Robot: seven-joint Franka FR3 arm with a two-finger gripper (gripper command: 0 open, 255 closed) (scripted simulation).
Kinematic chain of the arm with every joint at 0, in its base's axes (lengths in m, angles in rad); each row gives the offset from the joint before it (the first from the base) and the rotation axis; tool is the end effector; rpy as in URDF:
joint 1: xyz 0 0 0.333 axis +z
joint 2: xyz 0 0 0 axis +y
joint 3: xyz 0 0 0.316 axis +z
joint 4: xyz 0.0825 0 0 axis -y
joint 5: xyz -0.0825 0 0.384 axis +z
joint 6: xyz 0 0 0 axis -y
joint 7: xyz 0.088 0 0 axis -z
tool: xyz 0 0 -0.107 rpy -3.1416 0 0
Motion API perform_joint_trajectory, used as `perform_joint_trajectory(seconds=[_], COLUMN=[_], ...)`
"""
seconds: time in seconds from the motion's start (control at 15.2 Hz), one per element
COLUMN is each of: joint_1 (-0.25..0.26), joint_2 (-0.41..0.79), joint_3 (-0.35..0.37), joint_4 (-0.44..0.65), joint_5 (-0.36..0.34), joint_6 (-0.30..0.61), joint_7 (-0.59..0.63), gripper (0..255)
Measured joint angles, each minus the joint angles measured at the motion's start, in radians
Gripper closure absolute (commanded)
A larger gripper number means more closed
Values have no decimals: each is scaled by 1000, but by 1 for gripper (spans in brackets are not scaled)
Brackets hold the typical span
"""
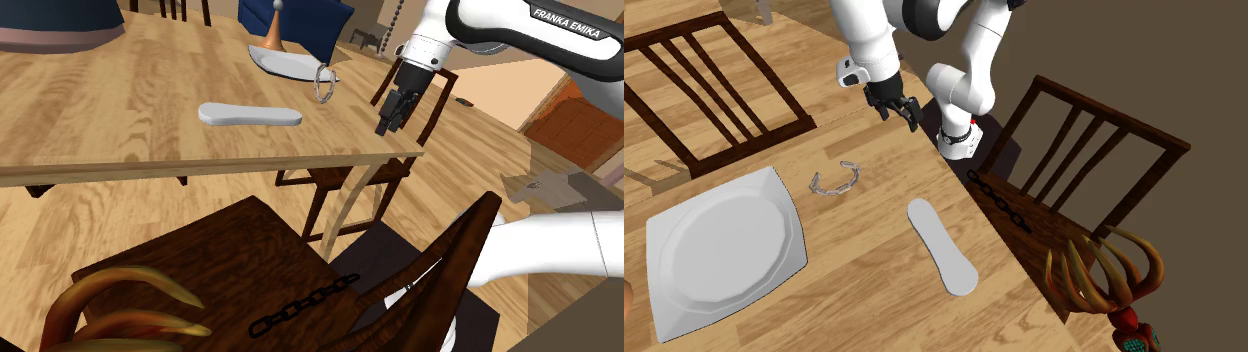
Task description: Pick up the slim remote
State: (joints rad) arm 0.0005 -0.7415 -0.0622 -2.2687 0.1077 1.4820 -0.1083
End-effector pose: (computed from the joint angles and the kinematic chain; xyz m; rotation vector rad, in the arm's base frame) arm 0.3105 -0.0135 0.6107 -2.9867 -0.1060 0.0515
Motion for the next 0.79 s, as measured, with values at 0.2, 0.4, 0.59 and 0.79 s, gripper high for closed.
perform_joint_trajectory(seconds=[0.2,0.4,0.59,0.79], joint_1=[20,60,101,138], joint_2=[48,145,237,332], joint_3=[7,24,47,73], joint_4=[36,114,193,280], joint_5=[0,-1,-4,-9], joint_6=[15,37,54,67], joint_7=[-25,-82,-141,-197], gripper=[0,0,0,0])
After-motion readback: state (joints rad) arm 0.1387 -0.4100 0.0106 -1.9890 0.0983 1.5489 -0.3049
